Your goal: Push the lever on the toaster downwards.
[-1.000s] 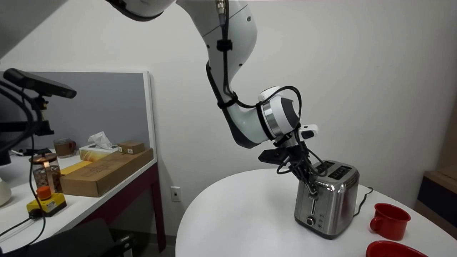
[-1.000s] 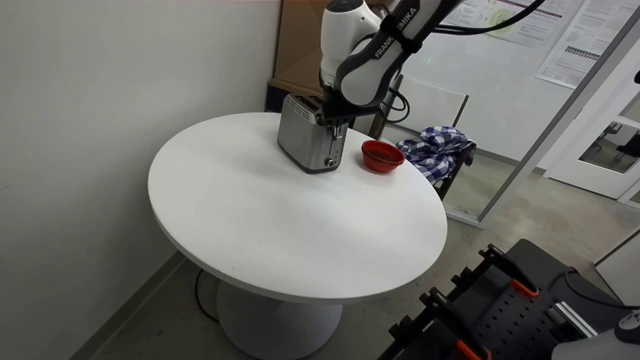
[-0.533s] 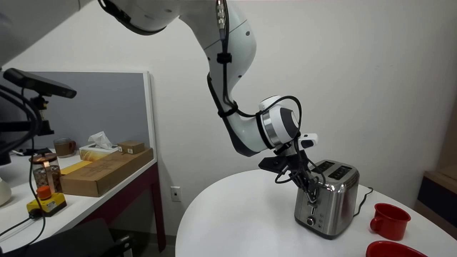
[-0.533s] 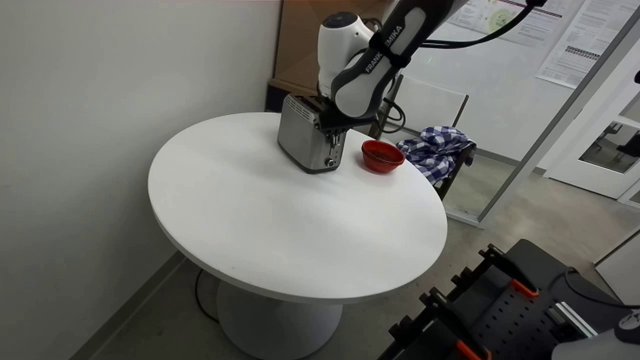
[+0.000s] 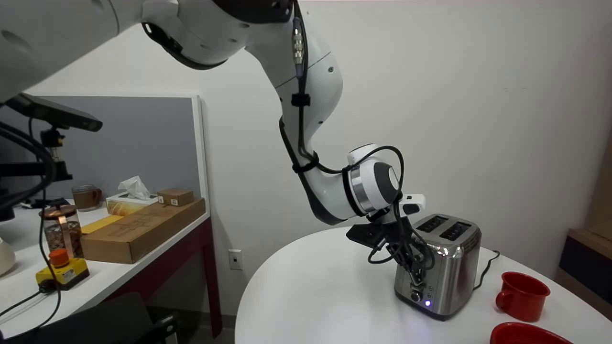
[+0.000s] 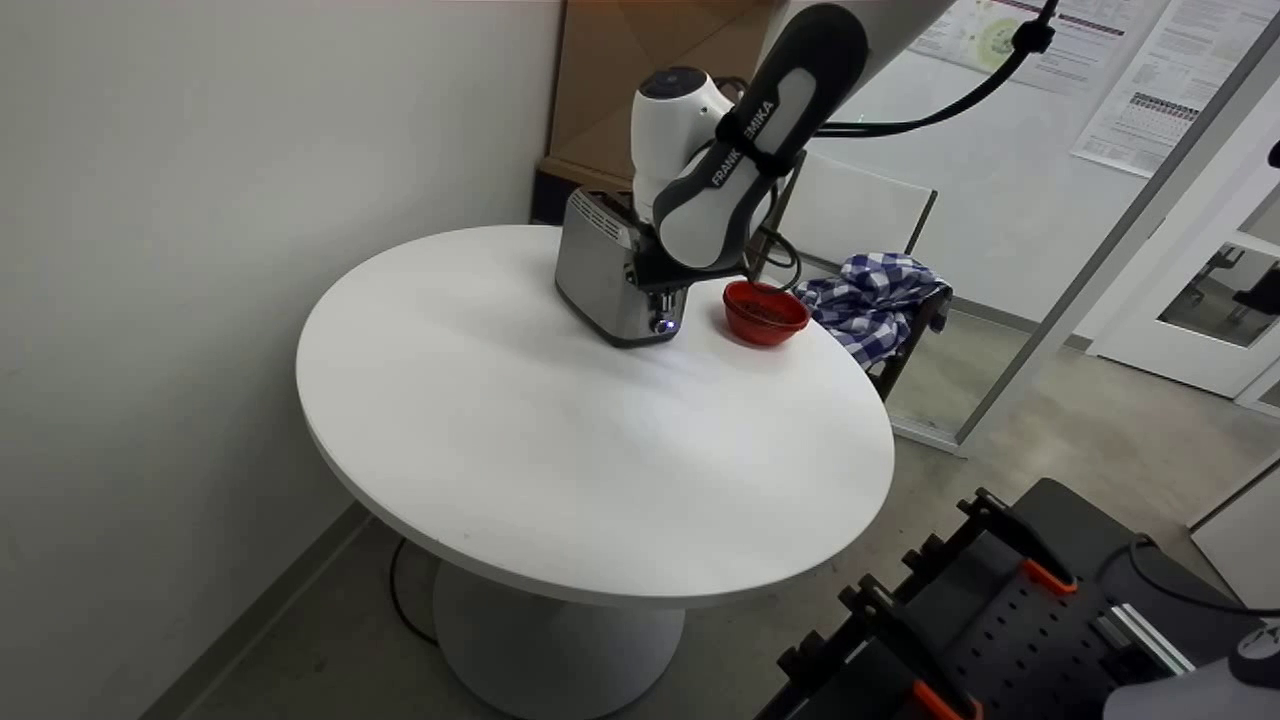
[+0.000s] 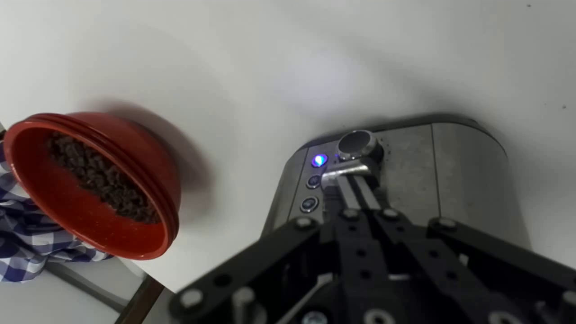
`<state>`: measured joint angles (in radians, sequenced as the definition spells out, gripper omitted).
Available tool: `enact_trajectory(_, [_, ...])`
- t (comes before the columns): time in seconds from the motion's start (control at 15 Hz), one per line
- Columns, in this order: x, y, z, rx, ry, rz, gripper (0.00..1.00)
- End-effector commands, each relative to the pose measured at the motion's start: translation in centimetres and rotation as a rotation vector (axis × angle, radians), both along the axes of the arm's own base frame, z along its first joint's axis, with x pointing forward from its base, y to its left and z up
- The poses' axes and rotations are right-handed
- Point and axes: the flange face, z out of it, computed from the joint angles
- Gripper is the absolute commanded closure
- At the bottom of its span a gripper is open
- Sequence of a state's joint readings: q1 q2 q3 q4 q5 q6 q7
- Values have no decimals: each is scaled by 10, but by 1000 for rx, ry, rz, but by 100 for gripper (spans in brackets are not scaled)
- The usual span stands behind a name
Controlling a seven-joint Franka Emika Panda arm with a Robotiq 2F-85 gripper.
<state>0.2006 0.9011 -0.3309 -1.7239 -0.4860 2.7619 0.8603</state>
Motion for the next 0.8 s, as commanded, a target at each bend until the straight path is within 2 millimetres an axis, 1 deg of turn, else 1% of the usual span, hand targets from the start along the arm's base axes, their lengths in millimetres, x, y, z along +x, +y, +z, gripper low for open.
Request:
enact_trajectory(0.0, [1, 5, -33, 15, 15, 7, 100])
enact_trajectory(0.07, [1, 6, -25, 27, 22, -10, 100])
enact_trajectory(0.13, [-1, 9, -13, 58, 39, -27, 74])
enact_trajectory(0.2, [-1, 10, -3, 85, 34, -34, 73])
enact_trajectory(0.33, [-6, 14, 21, 156, 48, -50, 60])
enact_trajectory(0.4, [-10, 18, 30, 197, 58, -48, 52])
enact_trajectory(0.6, [-36, 29, 63, 291, 118, -7, 29])
enact_trajectory(0.67, [-46, 30, 74, 305, 144, 0, 23])
enact_trajectory(0.73, [-62, 32, 88, 311, 177, 24, 14])
